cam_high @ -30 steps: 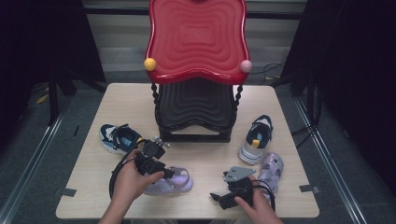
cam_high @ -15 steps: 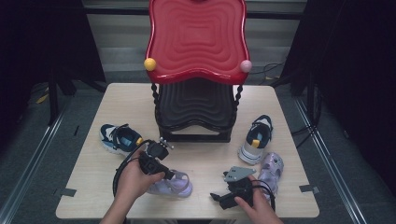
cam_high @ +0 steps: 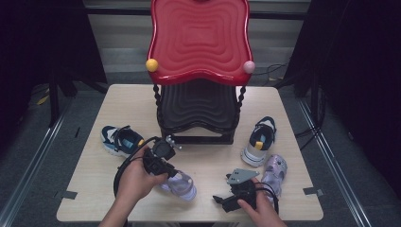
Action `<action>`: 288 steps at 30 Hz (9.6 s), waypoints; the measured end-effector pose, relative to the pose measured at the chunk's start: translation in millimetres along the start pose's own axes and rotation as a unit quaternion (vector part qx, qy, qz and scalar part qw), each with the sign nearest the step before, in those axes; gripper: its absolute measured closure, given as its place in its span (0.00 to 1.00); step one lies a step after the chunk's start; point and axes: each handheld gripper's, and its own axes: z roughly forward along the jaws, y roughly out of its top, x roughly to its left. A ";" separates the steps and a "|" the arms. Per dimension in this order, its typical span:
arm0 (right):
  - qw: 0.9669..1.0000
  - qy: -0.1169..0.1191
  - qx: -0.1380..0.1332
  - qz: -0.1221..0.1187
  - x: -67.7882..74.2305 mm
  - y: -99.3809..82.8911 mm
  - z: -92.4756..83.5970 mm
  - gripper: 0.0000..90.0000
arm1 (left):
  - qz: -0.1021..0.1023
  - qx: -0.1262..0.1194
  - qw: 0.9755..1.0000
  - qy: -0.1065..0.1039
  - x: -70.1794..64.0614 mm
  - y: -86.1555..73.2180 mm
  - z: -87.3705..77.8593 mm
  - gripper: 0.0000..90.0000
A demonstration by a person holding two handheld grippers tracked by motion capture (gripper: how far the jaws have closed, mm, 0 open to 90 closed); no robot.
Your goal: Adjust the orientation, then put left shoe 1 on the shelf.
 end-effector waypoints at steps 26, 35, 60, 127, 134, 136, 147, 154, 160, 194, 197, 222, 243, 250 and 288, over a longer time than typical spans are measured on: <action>1.000 0.000 0.000 0.000 0.1 0.0 0.0 0.11 | 0.087 0.002 0.996 -0.035 -18.1 20.2 49.8 0.84; 1.000 0.000 0.001 -0.001 0.1 -0.2 0.1 0.11 | 0.046 -0.049 0.997 -0.040 -16.6 13.9 57.9 0.77; 1.000 0.001 0.002 0.000 0.1 -0.1 -0.1 0.11 | -0.027 -0.134 0.990 0.031 -22.9 -21.2 42.8 0.39; 1.000 0.002 0.002 -0.001 -0.2 0.1 0.1 0.11 | -0.110 -0.139 0.981 0.081 -10.6 -65.2 63.9 0.74; 1.000 0.002 0.002 -0.001 -0.2 0.1 0.1 0.11 | -0.095 -0.166 0.979 0.071 -3.2 -70.4 66.8 0.84; 1.000 0.002 0.002 -0.001 -0.3 0.1 0.1 0.11 | -0.083 -0.174 0.979 0.073 -3.2 -71.4 67.3 0.85; 1.000 0.002 0.002 -0.001 -0.3 0.1 0.1 0.11 | -0.076 -0.203 0.972 0.091 -7.6 -73.2 67.4 0.87; 1.000 0.001 0.002 -0.001 -0.3 0.1 0.0 0.11 | -0.074 -0.229 0.966 0.095 -6.6 -75.7 70.2 0.87; 1.000 0.001 0.002 -0.001 -0.3 0.1 0.0 0.11 | -0.074 -0.237 0.964 0.096 -6.9 -76.0 70.8 0.85; 1.000 0.002 0.002 -0.001 -0.2 0.1 0.1 0.11 | -0.055 -0.309 0.939 0.140 -7.9 -75.8 55.5 0.91; 1.000 0.002 0.002 -0.001 -0.2 0.1 0.1 0.11 | -0.050 -0.314 0.937 0.145 -8.2 -74.5 51.3 0.91; 1.000 0.002 0.002 -0.001 -0.2 0.1 0.1 0.11 | -0.048 -0.389 0.905 0.164 -10.7 -55.5 5.5 0.91; 1.000 0.002 0.002 -0.001 -0.2 0.1 0.1 0.11 | -0.065 -0.437 0.877 0.187 -9.9 -28.7 -13.8 0.91; 1.000 0.002 0.002 -0.001 -0.2 0.1 0.1 0.11 | -0.064 -0.441 0.872 0.201 -10.4 -17.2 -16.5 0.91; 1.000 0.002 0.001 0.000 -0.1 0.1 0.1 0.11 | -0.089 -0.477 0.842 0.235 13.3 27.9 -2.2 0.91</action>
